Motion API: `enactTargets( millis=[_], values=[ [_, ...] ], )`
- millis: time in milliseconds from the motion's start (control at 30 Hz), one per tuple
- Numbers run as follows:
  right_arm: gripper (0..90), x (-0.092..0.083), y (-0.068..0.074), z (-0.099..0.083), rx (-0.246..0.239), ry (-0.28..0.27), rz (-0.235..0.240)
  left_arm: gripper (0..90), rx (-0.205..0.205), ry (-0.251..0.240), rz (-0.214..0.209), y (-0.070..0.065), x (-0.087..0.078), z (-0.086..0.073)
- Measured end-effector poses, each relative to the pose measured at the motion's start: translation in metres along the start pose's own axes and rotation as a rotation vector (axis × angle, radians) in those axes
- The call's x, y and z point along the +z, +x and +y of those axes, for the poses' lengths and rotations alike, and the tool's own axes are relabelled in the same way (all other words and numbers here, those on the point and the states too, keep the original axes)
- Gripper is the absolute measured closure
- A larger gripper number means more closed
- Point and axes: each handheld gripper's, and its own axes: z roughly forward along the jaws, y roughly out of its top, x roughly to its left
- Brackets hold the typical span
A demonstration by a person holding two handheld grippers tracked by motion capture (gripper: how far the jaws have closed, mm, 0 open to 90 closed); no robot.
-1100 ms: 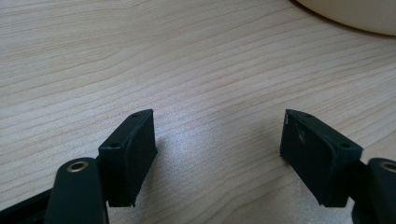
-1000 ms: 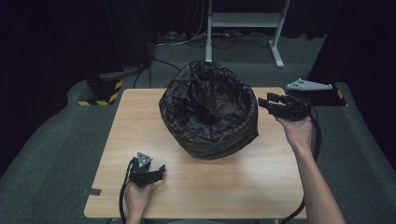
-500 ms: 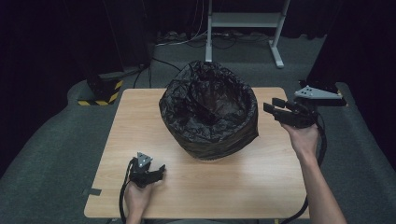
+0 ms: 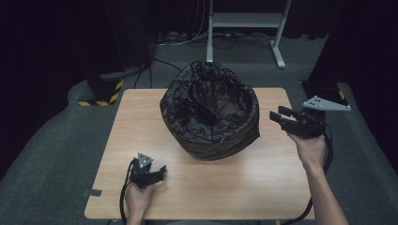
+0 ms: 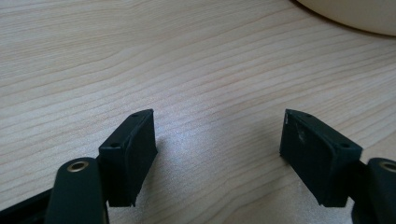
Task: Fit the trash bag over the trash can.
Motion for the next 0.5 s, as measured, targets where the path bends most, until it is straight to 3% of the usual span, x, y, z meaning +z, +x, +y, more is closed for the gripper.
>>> enactTargets(
  millis=[500],
  values=[
    [53.7,-0.013,-0.003,-0.022,0.036,-0.036,0.004,26.9,0.0,0.0,0.0,0.0,0.0,0.0]
  ],
)
